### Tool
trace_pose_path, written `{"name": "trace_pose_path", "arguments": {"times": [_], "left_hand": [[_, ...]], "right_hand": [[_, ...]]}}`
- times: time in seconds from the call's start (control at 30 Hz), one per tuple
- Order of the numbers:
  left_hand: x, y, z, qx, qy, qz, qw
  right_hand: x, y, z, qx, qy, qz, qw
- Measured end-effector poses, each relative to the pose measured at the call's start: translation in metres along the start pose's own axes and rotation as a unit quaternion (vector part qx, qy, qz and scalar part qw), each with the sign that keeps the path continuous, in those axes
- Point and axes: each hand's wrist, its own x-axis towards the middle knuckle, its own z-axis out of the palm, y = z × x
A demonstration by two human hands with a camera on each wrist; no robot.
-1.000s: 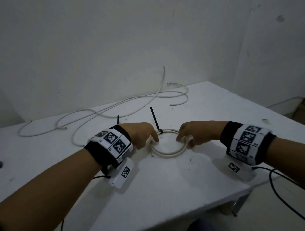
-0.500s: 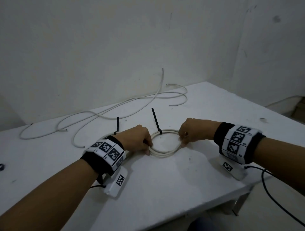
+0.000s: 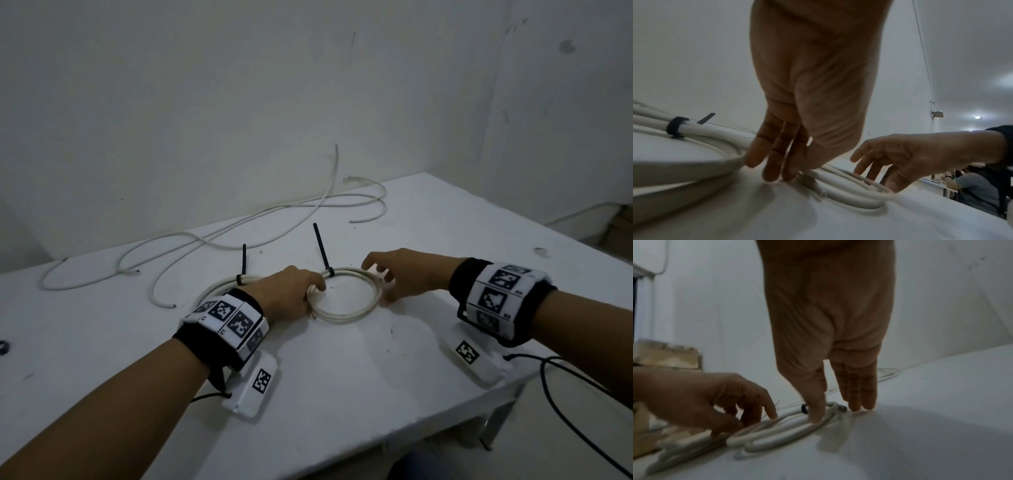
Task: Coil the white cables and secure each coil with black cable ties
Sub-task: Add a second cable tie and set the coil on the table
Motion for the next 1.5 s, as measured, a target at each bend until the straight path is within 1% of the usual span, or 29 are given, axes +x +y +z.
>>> {"name": "trace_pose_path", "arguments": {"times": [0.07,0.13,0.23,0.3,0.37,0.53,0.77,0.9,1.0,1.07,1.1,1.23,1.3,1.5], "left_hand": [[0.001,0.003,-0.005,0.006,0.002,-0.023,1.0],[0.005,0.007,-0.012,0.007,0.041,-0.035,0.998],[0.021,0.014,-0.019,-0.008,0.118,-0.007,0.993],[0.035,0.019,-0.019,-0.008,0.131,0.012,0.991],[0.05,0.023,-0.015,0.004,0.122,0.021,0.992],[0.073,0.03,-0.005,0.078,0.101,0.006,0.992],[0.081,0.029,-0.001,0.067,0.112,-0.01,0.991],[0.08,0.027,-0.001,0.051,0.111,-0.01,0.992],[0.077,0.03,-0.002,0.047,0.108,-0.012,0.993],[0.075,0.027,-0.005,0.061,0.098,-0.026,0.993],[0.074,0.025,-0.006,0.063,0.098,-0.037,0.992],[0.072,0.026,-0.012,0.072,0.078,-0.02,0.994],[0.074,0.029,-0.011,0.064,0.07,-0.028,0.995],[0.074,0.026,-0.001,0.044,0.094,-0.043,0.994]], "right_hand": [[0.004,0.001,-0.002,0.032,0.004,0.02,0.999],[0.01,0.0,-0.004,0.082,0.022,0.055,0.995],[0.019,-0.003,-0.008,0.112,0.042,0.103,0.987],[0.024,-0.004,-0.009,0.104,0.037,0.109,0.988],[0.03,-0.006,-0.009,0.083,0.028,0.108,0.99],[0.037,-0.008,-0.005,0.031,0.031,0.098,0.994],[0.034,-0.012,-0.003,-0.029,0.066,0.089,0.993],[0.037,-0.01,-0.001,-0.006,0.053,0.098,0.994],[0.034,-0.01,0.0,0.008,0.061,0.11,0.992],[0.031,-0.007,-0.001,0.003,0.063,0.124,0.99],[0.029,-0.005,-0.003,0.005,0.058,0.132,0.989],[0.028,-0.001,-0.008,0.017,0.024,0.149,0.988],[0.029,-0.003,-0.008,0.029,0.014,0.153,0.988],[0.028,0.0,-0.007,0.121,-0.034,0.162,0.979]]}}
